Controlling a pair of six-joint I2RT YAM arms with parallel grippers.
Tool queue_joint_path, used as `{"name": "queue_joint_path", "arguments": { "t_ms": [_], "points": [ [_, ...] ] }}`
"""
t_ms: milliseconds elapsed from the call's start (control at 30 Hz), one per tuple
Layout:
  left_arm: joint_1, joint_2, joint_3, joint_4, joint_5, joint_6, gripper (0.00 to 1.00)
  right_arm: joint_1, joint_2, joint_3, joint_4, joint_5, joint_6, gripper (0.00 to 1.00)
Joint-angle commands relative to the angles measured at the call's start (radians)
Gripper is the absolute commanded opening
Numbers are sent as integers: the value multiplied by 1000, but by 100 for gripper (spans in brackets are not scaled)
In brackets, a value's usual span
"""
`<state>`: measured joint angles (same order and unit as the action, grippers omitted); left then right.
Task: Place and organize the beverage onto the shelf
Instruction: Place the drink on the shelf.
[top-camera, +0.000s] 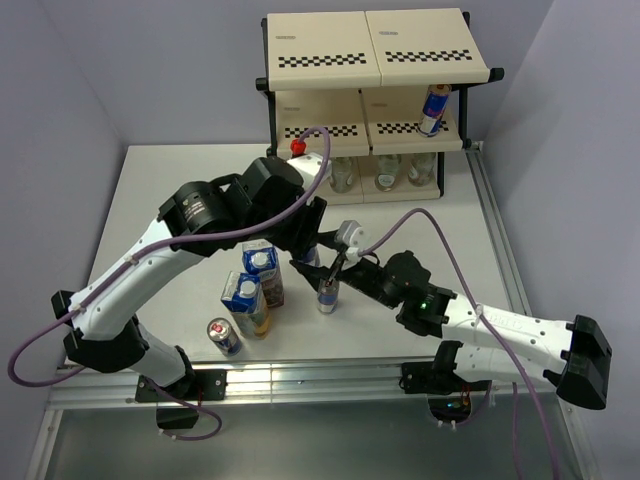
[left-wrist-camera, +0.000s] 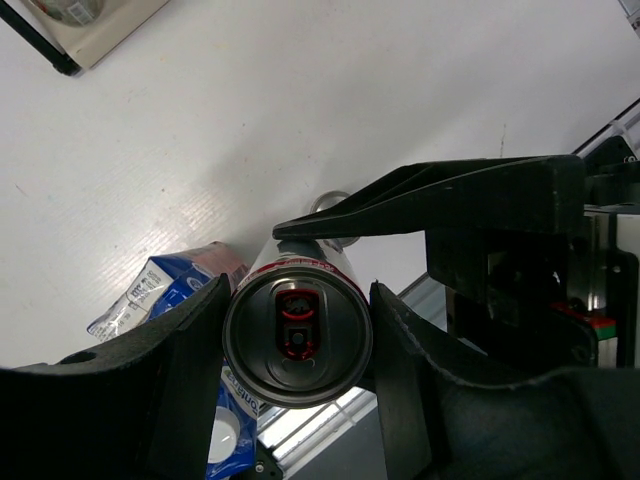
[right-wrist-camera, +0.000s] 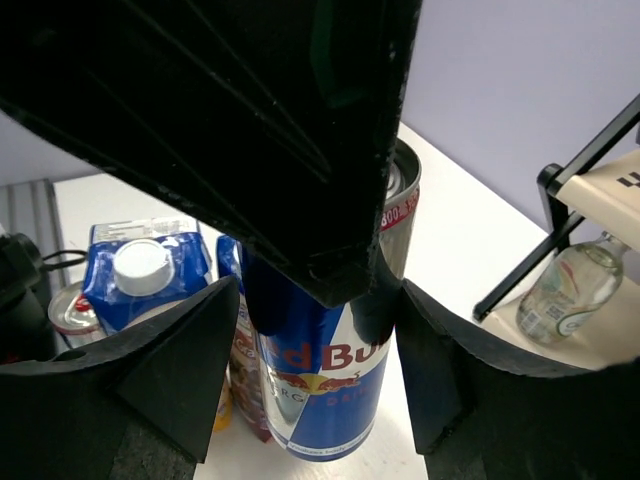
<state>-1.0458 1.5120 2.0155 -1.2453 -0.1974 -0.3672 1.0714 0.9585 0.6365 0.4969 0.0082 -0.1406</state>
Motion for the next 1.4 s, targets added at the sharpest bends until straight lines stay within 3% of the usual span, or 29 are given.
{"name": "queue_joint_path", "arguments": {
  "t_ms": [0,100,200,300,333,400,433,500,533,700,867,1000,1233,1367],
  "points": [
    [0,5,71,50,19,24,1,12,19,63,3,39,-37,70],
    [0,10,80,49,26,31,3,13,26,71,6,39,-43,67],
    [0,19,77,43,24,39,4,13,25,74,9,33,-45,42],
    [0,25,68,46,24,42,14,15,28,86,9,27,-57,9],
    [0,24,62,56,13,43,25,15,25,88,14,36,-57,0],
    [0,-2,39,93,-28,31,37,15,16,77,58,53,-57,0],
    [0,-15,32,136,-74,24,53,15,11,62,77,64,-56,0],
    [0,-55,8,203,-108,-1,68,13,-3,46,136,96,-60,0],
    [0,-67,-1,268,-112,-6,99,12,-7,35,153,110,-60,0],
    [7,-87,26,368,-288,-41,99,-27,-10,34,195,159,-39,0],
    [87,-163,-21,451,-470,-95,100,-129,-12,46,186,191,-8,0],
    [237,-240,-164,484,-409,-88,100,-339,37,127,99,253,56,0],
    [659,-436,-443,541,-220,-46,100,-588,169,288,114,317,68,0],
    [711,-544,-619,612,-192,8,100,-683,284,359,159,253,79,0]
  ]
}}
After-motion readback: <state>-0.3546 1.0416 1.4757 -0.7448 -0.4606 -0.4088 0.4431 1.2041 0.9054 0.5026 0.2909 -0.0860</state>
